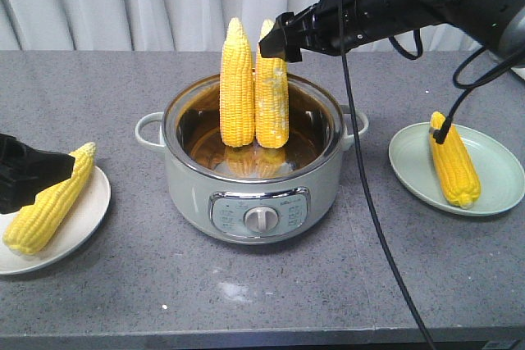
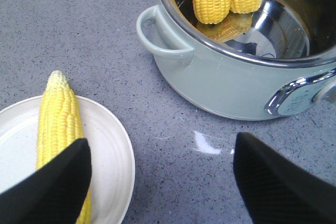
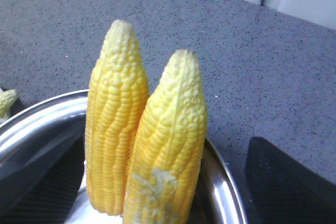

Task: Distribute corn equally
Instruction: 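Move the right gripper over the pot to the cob farther from the robot, then close the right gripper on the top of that cob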

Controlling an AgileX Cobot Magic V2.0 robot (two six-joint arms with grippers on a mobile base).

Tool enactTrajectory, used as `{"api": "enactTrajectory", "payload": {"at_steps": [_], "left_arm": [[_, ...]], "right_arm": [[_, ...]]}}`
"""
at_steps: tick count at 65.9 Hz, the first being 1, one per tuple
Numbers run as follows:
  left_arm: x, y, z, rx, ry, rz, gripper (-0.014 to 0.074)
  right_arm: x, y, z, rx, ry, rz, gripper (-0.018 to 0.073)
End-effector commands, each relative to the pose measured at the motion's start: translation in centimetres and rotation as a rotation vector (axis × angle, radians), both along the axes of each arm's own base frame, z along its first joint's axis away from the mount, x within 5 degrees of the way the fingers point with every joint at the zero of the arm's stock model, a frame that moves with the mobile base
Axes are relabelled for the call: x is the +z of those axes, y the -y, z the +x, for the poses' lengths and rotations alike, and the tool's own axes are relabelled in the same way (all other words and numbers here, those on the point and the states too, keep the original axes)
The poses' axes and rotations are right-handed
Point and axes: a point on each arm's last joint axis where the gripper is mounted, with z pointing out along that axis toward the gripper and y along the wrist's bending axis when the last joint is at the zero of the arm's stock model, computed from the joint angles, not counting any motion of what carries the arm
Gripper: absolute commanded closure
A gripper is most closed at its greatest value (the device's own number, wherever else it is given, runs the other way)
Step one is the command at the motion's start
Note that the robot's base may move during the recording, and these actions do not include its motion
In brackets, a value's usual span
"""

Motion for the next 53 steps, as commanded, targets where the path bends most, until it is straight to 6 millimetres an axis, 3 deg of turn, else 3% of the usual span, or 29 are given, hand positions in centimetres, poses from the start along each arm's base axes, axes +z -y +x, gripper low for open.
{"api": "enactTrajectory", "payload": {"at_steps": [1, 17, 30, 42, 53], "left_arm": [[1.5, 0.0, 0.0, 0.023, 0.081, -0.047, 0.0052], [1.5, 0.0, 0.0, 0.023, 0.082, -0.047, 0.0052], [1.5, 0.0, 0.0, 0.024, 0.083, -0.047, 0.0052], [1.5, 0.0, 0.0, 0.024, 0.083, -0.047, 0.0052], [1.5, 0.0, 0.0, 0.024, 0.083, -0.047, 0.0052]], "right_arm": [[3.2, 0.2, -0.1, -0.047, 0.13, 0.077, -0.0032], [1.2, -0.4, 1.6, -0.079, 0.102, 0.143, -0.0032], [-0.2, -1.2, 2.0, -0.009, 0.081, 0.177, -0.001], [-0.3, -1.5, 1.9, 0.032, 0.075, 0.188, 0.0069], [-0.4, -1.5, 1.8, 0.037, 0.073, 0.185, 0.0206]]}}
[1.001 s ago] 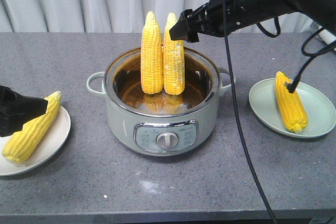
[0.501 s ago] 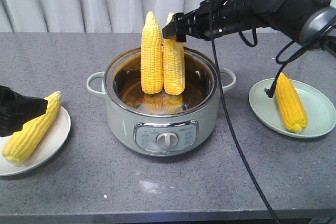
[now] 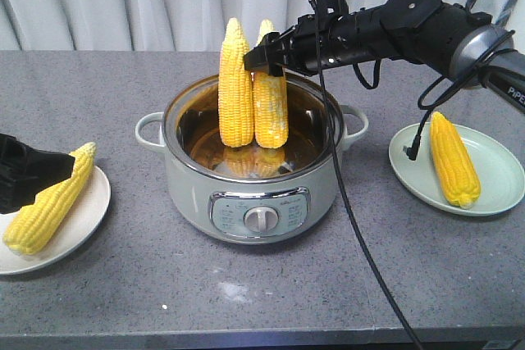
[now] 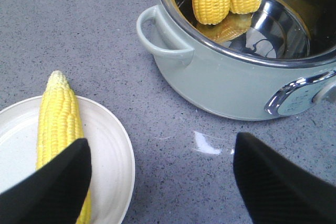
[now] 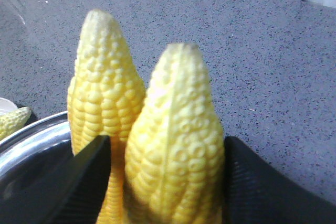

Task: Distribute corn equally
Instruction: 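Close the right gripper on the top of that cob, then lift the cob out of the pot and hold it beside the green plate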

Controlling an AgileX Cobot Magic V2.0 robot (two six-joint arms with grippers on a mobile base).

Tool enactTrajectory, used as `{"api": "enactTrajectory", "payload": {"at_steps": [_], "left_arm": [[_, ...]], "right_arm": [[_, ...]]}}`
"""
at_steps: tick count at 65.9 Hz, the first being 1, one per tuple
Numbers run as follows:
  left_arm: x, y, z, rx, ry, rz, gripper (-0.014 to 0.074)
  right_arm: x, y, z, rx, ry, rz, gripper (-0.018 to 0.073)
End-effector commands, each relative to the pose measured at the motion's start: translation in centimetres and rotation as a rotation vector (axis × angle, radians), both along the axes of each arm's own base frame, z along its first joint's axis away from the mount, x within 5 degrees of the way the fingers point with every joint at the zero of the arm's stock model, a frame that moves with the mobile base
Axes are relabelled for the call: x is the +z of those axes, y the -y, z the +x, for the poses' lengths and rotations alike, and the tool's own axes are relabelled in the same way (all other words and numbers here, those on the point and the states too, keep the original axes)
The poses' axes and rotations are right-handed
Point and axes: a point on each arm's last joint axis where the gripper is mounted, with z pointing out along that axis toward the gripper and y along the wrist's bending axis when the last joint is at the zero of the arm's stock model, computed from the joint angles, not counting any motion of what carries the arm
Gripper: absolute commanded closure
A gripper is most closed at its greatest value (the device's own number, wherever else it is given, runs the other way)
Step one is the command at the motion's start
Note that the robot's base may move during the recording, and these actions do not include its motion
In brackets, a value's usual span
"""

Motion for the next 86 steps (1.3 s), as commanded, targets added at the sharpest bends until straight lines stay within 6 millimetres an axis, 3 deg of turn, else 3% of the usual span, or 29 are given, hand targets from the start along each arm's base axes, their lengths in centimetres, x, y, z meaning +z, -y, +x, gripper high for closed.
{"api": "enactTrajectory", "payload": {"at_steps": [1, 13, 29, 49, 66, 73, 86], "left_arm": [[1.5, 0.0, 0.0, 0.024, 0.083, -0.047, 0.0052], [1.5, 0.0, 0.0, 0.024, 0.083, -0.047, 0.0052], [1.5, 0.0, 0.0, 0.024, 0.083, -0.047, 0.0052], [1.5, 0.0, 0.0, 0.024, 0.083, -0.047, 0.0052], [1.5, 0.0, 0.0, 0.024, 0.083, -0.047, 0.0052], [1.5, 0.0, 0.0, 0.024, 0.083, -0.047, 0.0052], [1.5, 0.0, 0.0, 0.024, 0.083, -0.047, 0.0052]], "right_arm": [[4.2, 0.2, -0.9, -0.015, 0.105, 0.056, 0.0219], [4.2, 0.2, -0.9, -0.012, 0.109, 0.05, 0.0363], [7.1, 0.9, -2.5, -0.007, 0.168, 0.023, 0.0366], [13.7, 2.7, -8.0, -0.004, 0.228, -0.04, 0.0365], [17.2, 4.2, -12.7, -0.025, 0.18, -0.041, 0.0365], [17.1, 4.7, -14.0, -0.047, 0.176, -0.031, 0.0365], [14.8, 6.1, -17.8, -0.098, 0.184, -0.036, 0.0365]]}}
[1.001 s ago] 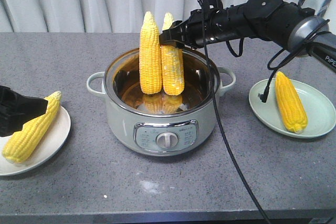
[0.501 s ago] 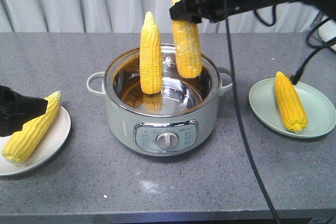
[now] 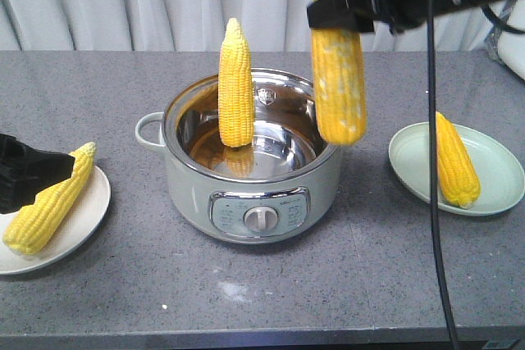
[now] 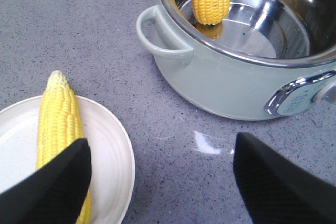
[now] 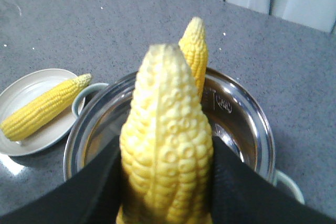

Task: Distribute corn equally
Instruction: 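Lift the cob out of the pot and hold it beside the green plate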

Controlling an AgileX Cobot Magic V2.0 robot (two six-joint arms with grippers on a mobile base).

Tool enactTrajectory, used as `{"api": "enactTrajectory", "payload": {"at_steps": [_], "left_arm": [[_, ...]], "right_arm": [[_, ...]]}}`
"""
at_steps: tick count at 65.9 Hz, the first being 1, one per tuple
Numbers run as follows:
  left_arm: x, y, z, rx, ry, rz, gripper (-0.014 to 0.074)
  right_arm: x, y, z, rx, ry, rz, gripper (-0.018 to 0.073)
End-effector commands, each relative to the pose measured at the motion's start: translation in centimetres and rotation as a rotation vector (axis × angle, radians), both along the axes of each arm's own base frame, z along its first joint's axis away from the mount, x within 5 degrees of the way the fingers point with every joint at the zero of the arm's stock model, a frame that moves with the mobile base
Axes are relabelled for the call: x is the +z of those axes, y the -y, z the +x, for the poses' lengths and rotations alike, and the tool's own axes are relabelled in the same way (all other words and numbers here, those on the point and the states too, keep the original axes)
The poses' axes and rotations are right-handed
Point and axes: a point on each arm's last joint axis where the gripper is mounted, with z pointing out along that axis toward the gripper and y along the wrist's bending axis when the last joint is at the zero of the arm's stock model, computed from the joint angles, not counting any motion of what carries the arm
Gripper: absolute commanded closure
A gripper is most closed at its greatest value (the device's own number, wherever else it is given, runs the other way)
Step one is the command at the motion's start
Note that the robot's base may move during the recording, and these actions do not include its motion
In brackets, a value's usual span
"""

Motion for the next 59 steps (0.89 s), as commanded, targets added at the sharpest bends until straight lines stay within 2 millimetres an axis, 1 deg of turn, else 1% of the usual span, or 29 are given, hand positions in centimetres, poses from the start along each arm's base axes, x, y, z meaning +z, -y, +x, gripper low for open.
{"api": "enactTrajectory", "payload": {"at_steps": [1, 4, 10, 20, 33, 43, 50, 59], "left_arm": [[1.5, 0.0, 0.0, 0.024, 0.083, -0.047, 0.0052], [1.5, 0.0, 0.0, 0.024, 0.083, -0.047, 0.0052], [1.5, 0.0, 0.0, 0.024, 0.083, -0.047, 0.0052], [1.5, 0.0, 0.0, 0.024, 0.083, -0.047, 0.0052], [1.5, 0.0, 0.0, 0.024, 0.083, -0.047, 0.0052], [1.5, 0.0, 0.0, 0.024, 0.083, -0.047, 0.0052], [1.5, 0.0, 0.0, 0.024, 0.083, -0.047, 0.0052], [1.5, 0.0, 0.0, 0.024, 0.083, -0.047, 0.0052]], "right_arm": [[1.9, 1.1, -2.8, -0.049, 0.13, 0.061, 0.0365], [1.3, 1.5, -3.9, -0.06, 0.127, 0.06, 0.0365], [0.7, 2.2, -6.1, -0.079, 0.149, 0.065, 0.0365], [-0.9, 3.3, -9.7, -0.087, 0.149, 0.061, 0.0365], [-2.9, 4.3, -13.4, -0.087, 0.145, 0.06, 0.0365], [-3.8, 4.8, -15.2, -0.085, 0.146, 0.067, 0.0365], [-3.8, 5.1, -16.2, -0.084, 0.166, 0.074, 0.0365], [-3.5, 5.3, -16.9, -0.083, 0.188, 0.077, 0.0365]]}}
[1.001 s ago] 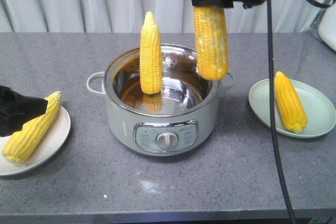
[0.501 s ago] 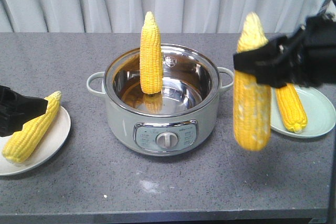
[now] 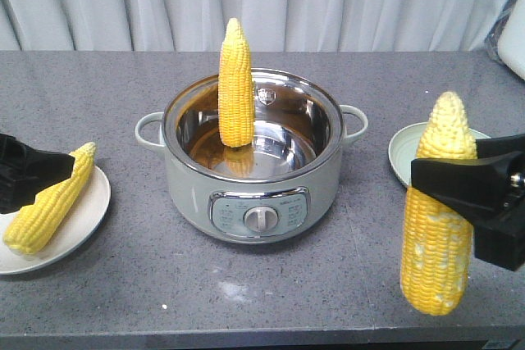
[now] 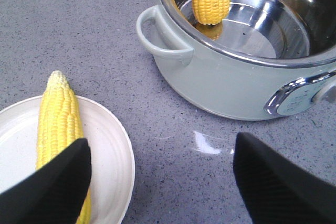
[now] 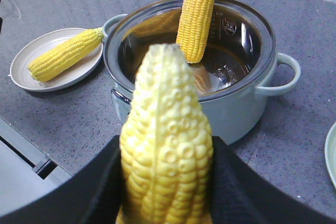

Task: Distribute corn equally
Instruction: 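Lift the cob out of the pot and hold it beside the green plate, then move the left gripper down into the pot toward the last cob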

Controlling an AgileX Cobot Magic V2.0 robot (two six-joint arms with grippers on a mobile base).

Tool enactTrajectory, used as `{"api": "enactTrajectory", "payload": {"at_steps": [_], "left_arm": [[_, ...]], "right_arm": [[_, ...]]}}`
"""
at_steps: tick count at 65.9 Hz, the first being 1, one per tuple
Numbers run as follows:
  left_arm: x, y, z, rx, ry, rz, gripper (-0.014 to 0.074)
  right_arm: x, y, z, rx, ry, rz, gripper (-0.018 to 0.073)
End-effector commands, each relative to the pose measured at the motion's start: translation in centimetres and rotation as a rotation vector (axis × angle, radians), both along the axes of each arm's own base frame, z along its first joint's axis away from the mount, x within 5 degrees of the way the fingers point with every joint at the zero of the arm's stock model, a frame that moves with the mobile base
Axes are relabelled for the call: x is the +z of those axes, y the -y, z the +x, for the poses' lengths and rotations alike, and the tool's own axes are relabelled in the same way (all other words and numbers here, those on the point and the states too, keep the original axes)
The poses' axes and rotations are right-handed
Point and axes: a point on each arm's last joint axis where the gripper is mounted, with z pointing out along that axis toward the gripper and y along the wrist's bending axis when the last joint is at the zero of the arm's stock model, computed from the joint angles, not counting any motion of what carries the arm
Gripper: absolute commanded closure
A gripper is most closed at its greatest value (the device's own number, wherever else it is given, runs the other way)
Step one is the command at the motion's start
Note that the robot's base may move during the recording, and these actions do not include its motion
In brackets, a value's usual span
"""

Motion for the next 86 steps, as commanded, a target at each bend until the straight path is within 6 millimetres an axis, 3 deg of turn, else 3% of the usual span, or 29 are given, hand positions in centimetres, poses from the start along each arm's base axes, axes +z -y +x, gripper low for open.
{"api": "enactTrajectory", "payload": {"at_steps": [1, 39, 46, 61, 75, 86], "left_arm": [[1.5, 0.0, 0.0, 0.024, 0.083, -0.047, 0.0052], [1.8, 0.2, 0.2, 0.033, 0.102, -0.101, 0.0052], [2.8, 0.3, 0.5, 0.013, 0.168, -0.099, 0.0048], [6.9, 1.1, 2.1, -0.11, 0.2, -0.059, 0.0008], [9.6, 4.2, 3.3, -0.313, 0.199, 0.002, -0.0001], [9.0, 7.8, 4.4, -0.402, 0.184, 0.129, 0.0]], "right_arm": [[1.5, 0.2, -0.2, -0.025, 0.082, 0.047, 0.0365], [1.4, 0.2, -0.2, -0.022, 0.078, 0.048, 0.0365], [1.4, 0.2, -0.2, -0.022, 0.078, 0.048, 0.0365], [1.4, 0.2, -0.2, -0.022, 0.078, 0.048, 0.0365], [1.4, 0.2, -0.2, -0.022, 0.078, 0.048, 0.0365], [1.4, 0.2, -0.2, -0.022, 0.078, 0.048, 0.0365]]}}
